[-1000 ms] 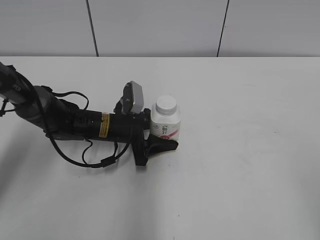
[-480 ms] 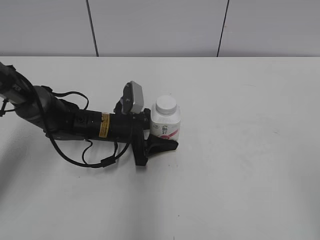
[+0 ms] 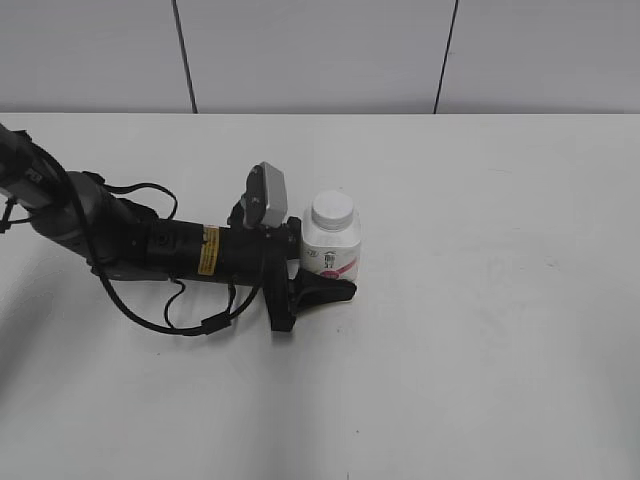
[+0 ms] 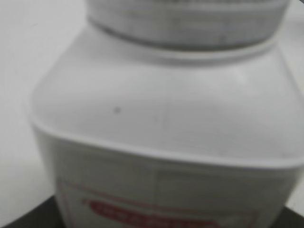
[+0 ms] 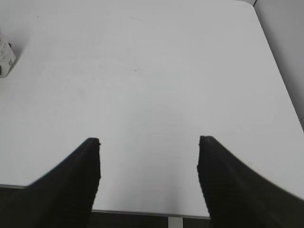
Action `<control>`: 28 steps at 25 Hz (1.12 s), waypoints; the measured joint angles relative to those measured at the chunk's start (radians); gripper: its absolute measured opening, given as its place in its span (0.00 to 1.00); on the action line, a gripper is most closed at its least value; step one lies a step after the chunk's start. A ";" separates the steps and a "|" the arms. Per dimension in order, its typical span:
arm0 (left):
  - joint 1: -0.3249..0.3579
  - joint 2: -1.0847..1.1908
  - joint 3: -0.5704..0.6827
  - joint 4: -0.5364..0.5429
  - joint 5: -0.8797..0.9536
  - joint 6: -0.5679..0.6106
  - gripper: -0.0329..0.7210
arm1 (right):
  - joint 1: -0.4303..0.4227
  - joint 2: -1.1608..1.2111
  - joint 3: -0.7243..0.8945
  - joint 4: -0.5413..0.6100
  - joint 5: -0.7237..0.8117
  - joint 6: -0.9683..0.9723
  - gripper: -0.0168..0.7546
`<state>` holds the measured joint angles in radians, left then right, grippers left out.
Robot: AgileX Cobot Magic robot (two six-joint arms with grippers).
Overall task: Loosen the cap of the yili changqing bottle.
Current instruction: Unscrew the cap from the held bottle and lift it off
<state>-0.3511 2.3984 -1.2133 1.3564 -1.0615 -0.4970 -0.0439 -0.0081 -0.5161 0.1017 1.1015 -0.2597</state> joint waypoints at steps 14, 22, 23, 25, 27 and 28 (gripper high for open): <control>0.000 0.000 0.000 0.000 0.000 0.001 0.60 | 0.000 0.125 -0.013 0.058 0.013 0.072 0.69; 0.000 0.000 0.000 0.000 0.000 0.001 0.60 | 0.000 0.434 -0.146 0.174 0.056 0.092 0.69; 0.000 0.000 0.000 0.000 0.000 0.001 0.60 | 0.000 0.474 -0.173 0.180 0.056 0.103 0.69; 0.000 0.000 0.000 0.000 0.000 0.001 0.60 | 0.000 0.555 -0.224 0.184 0.057 0.134 0.69; 0.000 0.000 0.000 0.000 0.000 0.001 0.60 | 0.000 0.649 -0.273 0.194 0.058 0.161 0.69; 0.000 0.000 0.000 0.000 0.000 0.001 0.60 | 0.000 0.690 -0.296 0.206 0.058 0.172 0.69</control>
<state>-0.3511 2.3984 -1.2133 1.3564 -1.0615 -0.4961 -0.0439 0.6818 -0.8122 0.3077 1.1598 -0.0876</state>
